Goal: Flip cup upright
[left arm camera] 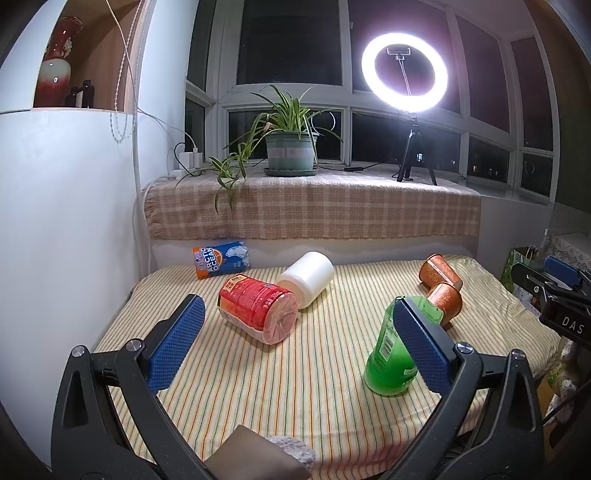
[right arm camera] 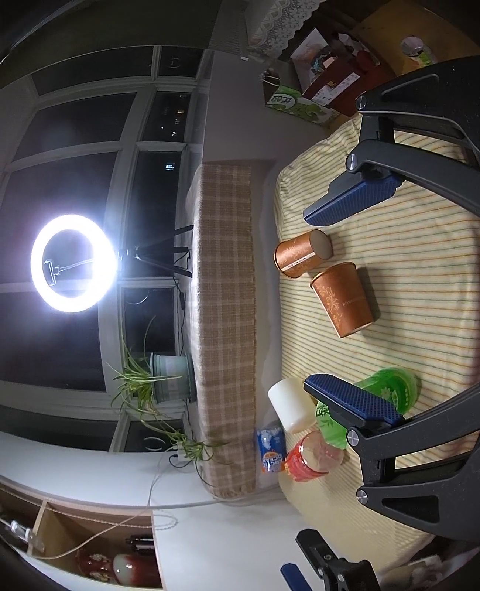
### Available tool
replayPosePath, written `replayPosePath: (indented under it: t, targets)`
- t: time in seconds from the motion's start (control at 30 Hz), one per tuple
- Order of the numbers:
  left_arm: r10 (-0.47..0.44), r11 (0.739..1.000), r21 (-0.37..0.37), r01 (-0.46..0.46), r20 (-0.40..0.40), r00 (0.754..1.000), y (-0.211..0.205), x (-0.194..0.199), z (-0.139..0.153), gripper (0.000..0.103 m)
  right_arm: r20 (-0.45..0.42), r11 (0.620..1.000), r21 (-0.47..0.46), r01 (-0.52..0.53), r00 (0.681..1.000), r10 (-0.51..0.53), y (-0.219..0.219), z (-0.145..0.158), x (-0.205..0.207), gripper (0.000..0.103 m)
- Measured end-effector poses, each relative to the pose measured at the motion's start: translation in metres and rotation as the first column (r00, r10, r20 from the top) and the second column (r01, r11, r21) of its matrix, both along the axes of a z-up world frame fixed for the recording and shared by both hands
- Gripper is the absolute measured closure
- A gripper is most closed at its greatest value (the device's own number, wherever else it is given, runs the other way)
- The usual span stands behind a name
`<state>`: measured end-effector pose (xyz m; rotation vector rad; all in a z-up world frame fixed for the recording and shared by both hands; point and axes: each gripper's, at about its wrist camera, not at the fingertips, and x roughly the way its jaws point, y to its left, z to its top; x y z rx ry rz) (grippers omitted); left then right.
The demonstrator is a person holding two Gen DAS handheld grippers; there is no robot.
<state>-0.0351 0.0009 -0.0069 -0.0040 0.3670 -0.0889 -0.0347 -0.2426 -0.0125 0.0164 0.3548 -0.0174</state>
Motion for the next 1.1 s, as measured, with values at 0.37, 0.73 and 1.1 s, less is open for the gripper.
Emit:
replayPosePath:
  t: [0.37, 0.73, 1.1]
  targets:
    - [-0.001, 1.000, 0.001, 0.001, -0.001, 1.000, 0.0009, 0.0005, 0.0000, 0.000, 0.000, 1.000, 0.000, -0.001, 1.000, 0.001, 0.0008, 0.0004, -0.0001, 0.021]
    - [-0.001, 1.000, -0.006, 0.001, -0.016, 1.000, 0.0023, 0.0026, -0.0017, 0.000, -0.002, 1.000, 0.000, -0.005, 1.000, 0.005, 0.0024, 0.0018, 0.0015, 0.021]
    - [0.004, 1.000, 0.004, -0.004, -0.009, 1.000, 0.0006, 0.0017, -0.0025, 0.000, -0.004, 1.000, -0.001, -0.007, 1.000, 0.007, 0.0032, 0.0024, 0.0025, 0.021]
